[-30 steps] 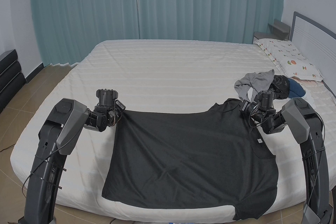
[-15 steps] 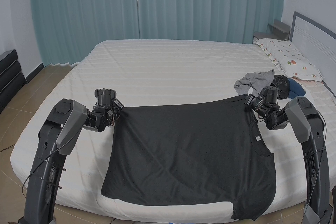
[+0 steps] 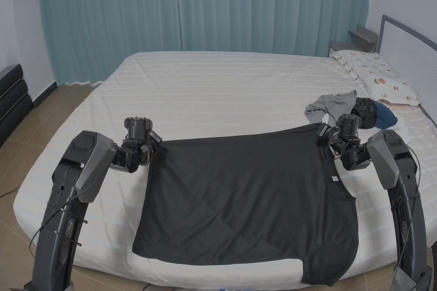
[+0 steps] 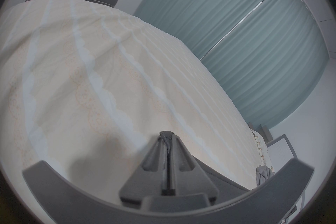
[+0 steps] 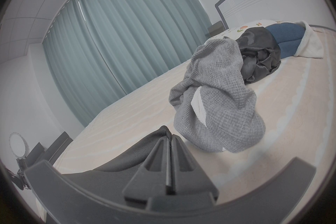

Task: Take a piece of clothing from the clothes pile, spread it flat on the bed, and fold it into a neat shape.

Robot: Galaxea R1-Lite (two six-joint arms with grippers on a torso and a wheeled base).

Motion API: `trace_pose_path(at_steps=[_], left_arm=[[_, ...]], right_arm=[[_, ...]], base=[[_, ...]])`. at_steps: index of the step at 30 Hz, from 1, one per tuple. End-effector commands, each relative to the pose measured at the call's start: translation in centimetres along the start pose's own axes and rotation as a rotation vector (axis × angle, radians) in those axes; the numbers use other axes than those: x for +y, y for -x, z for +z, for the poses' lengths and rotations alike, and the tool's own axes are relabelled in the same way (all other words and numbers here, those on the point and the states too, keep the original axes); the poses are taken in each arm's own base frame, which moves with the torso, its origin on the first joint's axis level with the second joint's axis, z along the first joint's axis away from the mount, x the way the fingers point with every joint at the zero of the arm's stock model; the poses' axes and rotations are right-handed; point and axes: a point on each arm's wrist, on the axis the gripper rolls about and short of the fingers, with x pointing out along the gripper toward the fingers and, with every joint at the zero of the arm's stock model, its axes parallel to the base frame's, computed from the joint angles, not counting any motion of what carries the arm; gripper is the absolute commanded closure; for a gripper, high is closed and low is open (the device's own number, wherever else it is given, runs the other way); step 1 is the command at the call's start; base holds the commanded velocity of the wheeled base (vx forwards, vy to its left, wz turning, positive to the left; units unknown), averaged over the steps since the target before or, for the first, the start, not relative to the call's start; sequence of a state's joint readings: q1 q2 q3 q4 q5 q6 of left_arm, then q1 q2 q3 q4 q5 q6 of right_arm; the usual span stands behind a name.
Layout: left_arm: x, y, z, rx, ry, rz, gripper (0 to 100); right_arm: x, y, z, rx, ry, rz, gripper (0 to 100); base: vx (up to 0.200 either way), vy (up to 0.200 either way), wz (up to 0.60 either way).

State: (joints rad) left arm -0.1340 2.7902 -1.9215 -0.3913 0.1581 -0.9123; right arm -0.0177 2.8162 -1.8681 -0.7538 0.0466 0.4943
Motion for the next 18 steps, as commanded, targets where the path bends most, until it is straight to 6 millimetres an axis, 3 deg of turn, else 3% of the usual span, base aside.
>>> trace_pose_path(at_steps=[1, 6, 10, 13, 16, 18], left_arm=[[0.0, 0.0, -0.3, 0.009, -0.003, 0.003, 0], [0.1, 0.0, -0.2, 0.010, -0.001, 0.007, 0], [0.2, 0.2, -0.2, 0.012, 0.003, 0.015, 0], [0.1, 1.6, 0.8, 0.011, 0.022, 0.030, 0], [-0.9, 4.3, 3.1, -0.003, 0.095, 0.019, 0], [-0.9, 4.3, 3.1, -0.003, 0.095, 0.019, 0]], right_arm=[[-0.3, -0.1, -1.2, 0.020, 0.000, -0.006, 0], [-0.2, 0.1, -1.5, 0.030, -0.002, -0.014, 0], [0.1, 0.8, -0.5, -0.001, -0.032, -0.022, 0], [0.4, 2.8, 1.4, -0.010, -0.100, -0.038, 0], [0.4, 5.1, 2.8, -0.005, -0.158, -0.056, 0], [0.4, 5.1, 2.8, -0.005, -0.158, -0.056, 0]], base=[[0.000, 0.000, 0.00], [0.000, 0.000, 0.00], [0.000, 0.000, 0.00], [0.000, 0.000, 0.00], [0.000, 0.000, 0.00], [0.000, 0.000, 0.00]])
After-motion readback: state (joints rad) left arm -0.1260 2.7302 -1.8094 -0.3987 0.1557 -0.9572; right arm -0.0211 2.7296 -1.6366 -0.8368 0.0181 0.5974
